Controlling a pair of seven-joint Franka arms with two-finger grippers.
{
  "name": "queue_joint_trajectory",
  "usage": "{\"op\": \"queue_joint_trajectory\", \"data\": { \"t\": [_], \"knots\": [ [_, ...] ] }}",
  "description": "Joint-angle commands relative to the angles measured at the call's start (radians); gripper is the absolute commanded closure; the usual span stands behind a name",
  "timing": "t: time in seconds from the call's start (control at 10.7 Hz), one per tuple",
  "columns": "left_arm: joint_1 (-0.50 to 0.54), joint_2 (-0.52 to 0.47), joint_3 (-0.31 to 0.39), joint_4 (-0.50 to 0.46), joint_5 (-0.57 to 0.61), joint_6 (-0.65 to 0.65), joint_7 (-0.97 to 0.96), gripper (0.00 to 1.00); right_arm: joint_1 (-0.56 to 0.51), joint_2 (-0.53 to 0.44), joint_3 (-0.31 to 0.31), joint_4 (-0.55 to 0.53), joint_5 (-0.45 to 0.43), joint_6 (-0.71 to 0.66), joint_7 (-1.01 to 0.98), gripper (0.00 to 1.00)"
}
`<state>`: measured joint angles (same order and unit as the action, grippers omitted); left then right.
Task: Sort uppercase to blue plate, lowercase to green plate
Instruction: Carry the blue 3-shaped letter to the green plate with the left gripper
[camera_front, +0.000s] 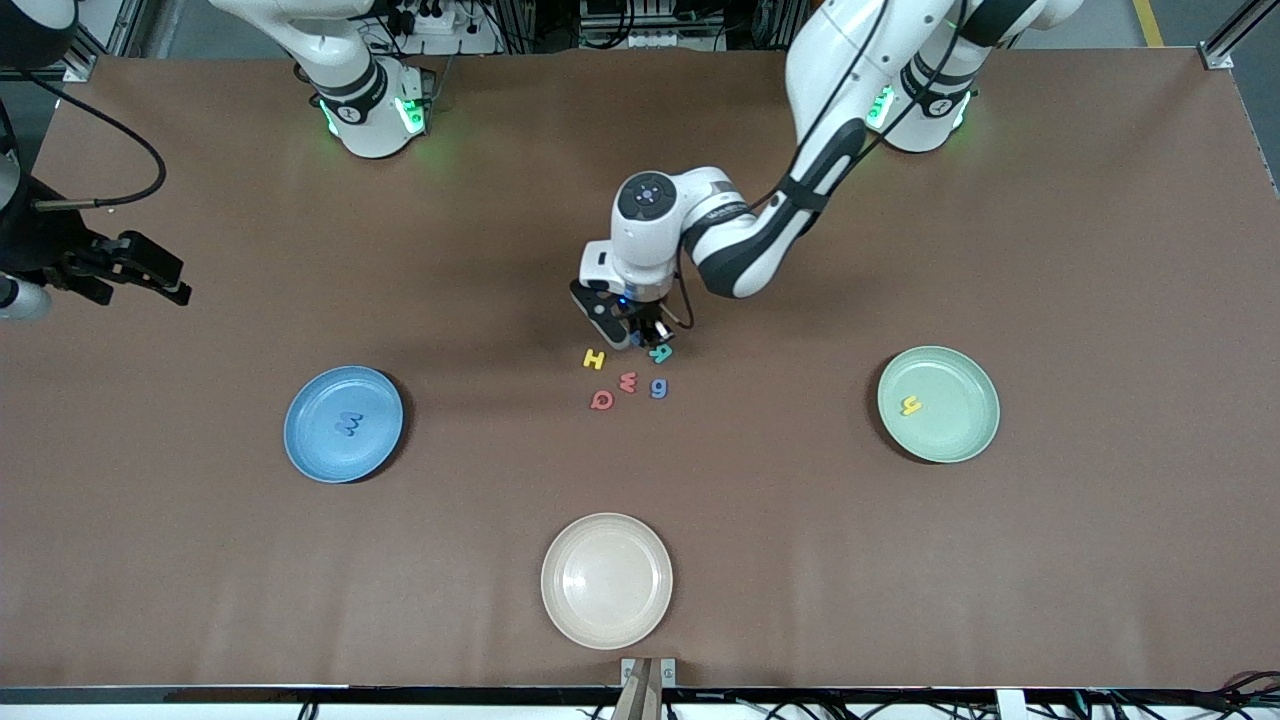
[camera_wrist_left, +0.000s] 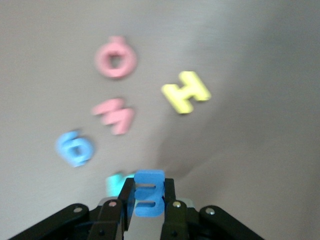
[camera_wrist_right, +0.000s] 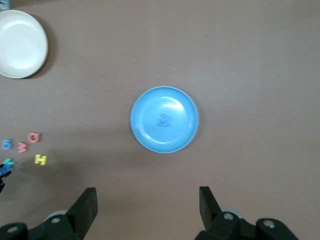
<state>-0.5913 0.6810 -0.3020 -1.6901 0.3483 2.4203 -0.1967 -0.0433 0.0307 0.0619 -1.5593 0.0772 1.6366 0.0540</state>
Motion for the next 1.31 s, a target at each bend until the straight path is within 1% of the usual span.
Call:
{"op": "queue_joint_trajectory", "data": {
  "t": [0.0,0.09,0.28,0.47,0.56,0.66,0.84,0.94,1.12,1.22],
  "knots": [
    [0.094,-0.111,-0.006,-0.023,-0.067,-0.131,0.025,1.0,0.044,0.023,0.007,0.005,0.049,0.037,0.035,0.09],
    [0.153,-0.142,-0.006,-0.025,-0.077,-0.186,0.045,1.0,0.075,0.049,0.009,0.004,0.046,0.046,0.09,0.09],
    [0.29,-0.194,0.001,-0.054,-0.124,-0.245,0.168,1.0,0.129,0.089,0.01,-0.014,0.047,0.083,0.154,0.09],
    [0.434,-0.231,0.006,-0.101,-0.176,-0.256,0.329,1.0,0.196,0.112,0.015,-0.085,0.047,0.19,0.275,0.09],
    [0.488,-0.235,0.007,-0.129,-0.193,-0.259,0.395,1.0,0.215,0.138,0.042,-0.114,0.042,0.247,0.346,0.09],
    [0.523,-0.239,0.018,-0.155,-0.196,-0.257,0.426,1.0,0.233,0.174,0.07,-0.122,0.036,0.29,0.416,0.09],
    [0.53,-0.244,0.073,-0.183,-0.196,-0.256,0.462,1.0,0.31,0.254,0.075,-0.125,0.006,0.356,0.528,0.09],
    [0.537,-0.244,0.084,-0.197,-0.198,-0.25,0.462,1.0,0.348,0.302,0.075,-0.125,-0.02,0.394,0.59,0.09],
    [0.56,-0.242,0.113,-0.227,-0.198,-0.227,0.464,1.0,0.423,0.401,0.073,-0.128,-0.037,0.503,0.679,0.11],
    [0.568,-0.242,0.132,-0.236,-0.198,-0.224,0.488,1.0,0.462,0.447,0.073,-0.128,-0.068,0.552,0.729,0.11]
  ]
}}
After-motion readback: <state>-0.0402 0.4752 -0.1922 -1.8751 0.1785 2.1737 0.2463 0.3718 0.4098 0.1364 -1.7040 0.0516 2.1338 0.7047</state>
